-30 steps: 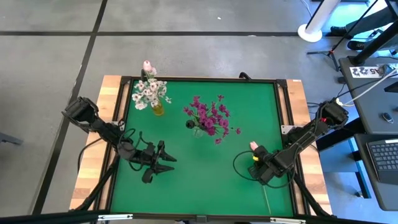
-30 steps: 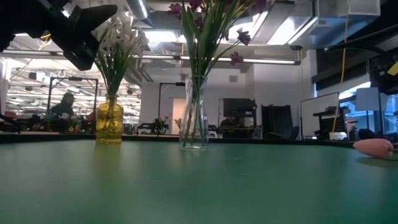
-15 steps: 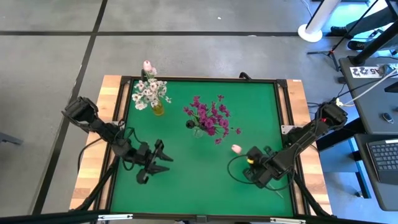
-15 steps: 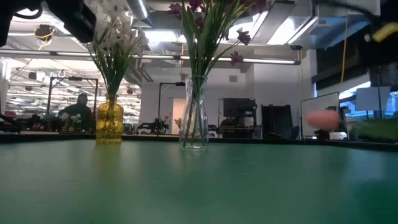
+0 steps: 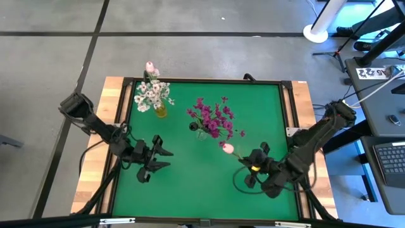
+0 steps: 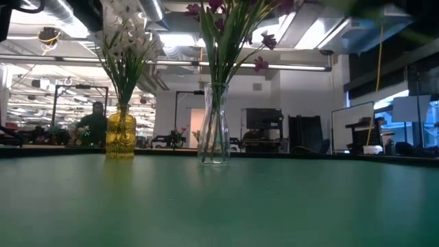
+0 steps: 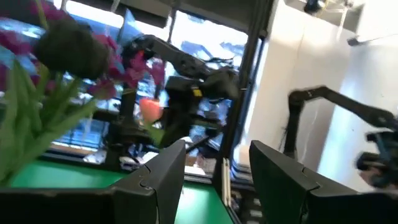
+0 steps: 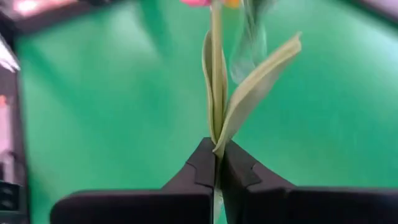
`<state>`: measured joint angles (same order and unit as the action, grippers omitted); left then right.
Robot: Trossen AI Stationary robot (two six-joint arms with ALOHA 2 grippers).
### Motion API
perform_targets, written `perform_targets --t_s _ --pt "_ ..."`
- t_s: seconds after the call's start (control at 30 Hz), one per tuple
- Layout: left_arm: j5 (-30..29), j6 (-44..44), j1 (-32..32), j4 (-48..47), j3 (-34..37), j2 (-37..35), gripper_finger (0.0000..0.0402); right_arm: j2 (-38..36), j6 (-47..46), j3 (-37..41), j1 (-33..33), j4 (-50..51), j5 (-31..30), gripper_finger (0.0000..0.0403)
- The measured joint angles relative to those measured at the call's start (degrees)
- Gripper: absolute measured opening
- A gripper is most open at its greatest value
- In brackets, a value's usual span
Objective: Sort flowers into vase by color
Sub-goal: Put the pink tulip into the yellow vase
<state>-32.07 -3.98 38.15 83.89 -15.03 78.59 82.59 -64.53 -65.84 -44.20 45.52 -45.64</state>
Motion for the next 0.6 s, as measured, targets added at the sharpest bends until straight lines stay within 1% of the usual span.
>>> perform_targets --t_s 0.13,0.2,0.3,0.43,0.53,0.6 --pt "-0.5 0.1 -0.6 -3.6 -0.2 -2.9 0.0174 0.0 9.6 -3.6 -2.1 -5.0 -8.0 0.0008" --pt "-0.3 0.1 -1.2 -6.6 -1.6 -4.2 0.0174 0.0 16.1 -4.4 -3.2 -9.4 -13.2 0.0007" --pt "-0.4 1.2 -2.8 -12.7 -5.0 -5.2 0.0174 0.0 25.8 -4.6 -4.0 -17.1 -18.2 0.0004" --pt "-0.1 1.7 -5.3 -26.7 -12.0 -5.6 0.0174 0.3 36.0 -4.6 -3.8 -26.3 -21.3 0.0005" --pt "-0.3 1.1 -6.9 -40.7 -18.6 -5.6 0.0174 0.8 43.1 -4.6 -3.7 -31.7 -21.8 0.0005" --pt "-0.2 -1.0 -7.9 -50.7 -22.8 -5.6 0.0174 1.1 46.7 -4.6 -3.7 -35.3 -21.9 0.0004"
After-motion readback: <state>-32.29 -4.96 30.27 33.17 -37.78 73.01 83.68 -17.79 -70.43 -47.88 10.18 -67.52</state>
